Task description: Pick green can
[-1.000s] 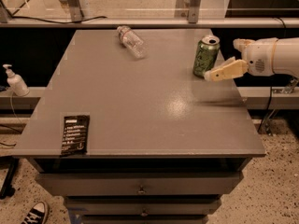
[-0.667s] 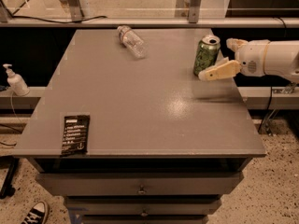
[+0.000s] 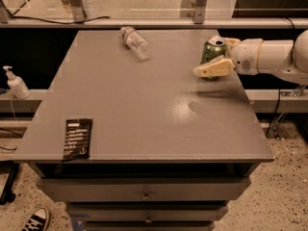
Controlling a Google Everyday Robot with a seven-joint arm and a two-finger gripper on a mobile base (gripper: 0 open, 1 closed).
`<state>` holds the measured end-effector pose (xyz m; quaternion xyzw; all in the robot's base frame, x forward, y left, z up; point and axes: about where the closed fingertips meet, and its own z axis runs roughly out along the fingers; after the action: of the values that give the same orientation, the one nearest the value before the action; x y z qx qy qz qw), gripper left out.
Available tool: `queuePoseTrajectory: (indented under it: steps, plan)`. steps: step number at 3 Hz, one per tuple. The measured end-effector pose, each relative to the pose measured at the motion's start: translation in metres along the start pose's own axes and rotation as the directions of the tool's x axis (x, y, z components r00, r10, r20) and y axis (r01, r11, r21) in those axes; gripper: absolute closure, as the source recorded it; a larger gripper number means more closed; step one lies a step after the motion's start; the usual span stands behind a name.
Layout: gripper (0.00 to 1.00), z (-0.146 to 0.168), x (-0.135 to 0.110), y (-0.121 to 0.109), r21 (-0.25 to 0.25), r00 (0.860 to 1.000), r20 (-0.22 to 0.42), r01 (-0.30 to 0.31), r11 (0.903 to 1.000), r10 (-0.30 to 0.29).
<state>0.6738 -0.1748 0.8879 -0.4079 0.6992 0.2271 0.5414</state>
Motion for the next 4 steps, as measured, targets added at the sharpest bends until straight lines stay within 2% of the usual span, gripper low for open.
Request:
queuePoseTrajectory:
  steps: [2,3,4]
  plan:
    - [0.64,0.006,-0.01,-0.004,-0.016,0.999,0.01,0.039,0.9991,-0.039]
    - [0.86,0.02,-0.033,0.003,-0.058,0.999,0.034,0.042,0.9974,-0.04]
    - [1.0,0.037,-0.072,0.024,-0.136,0.999,0.05,-0.003,0.9907,0.01]
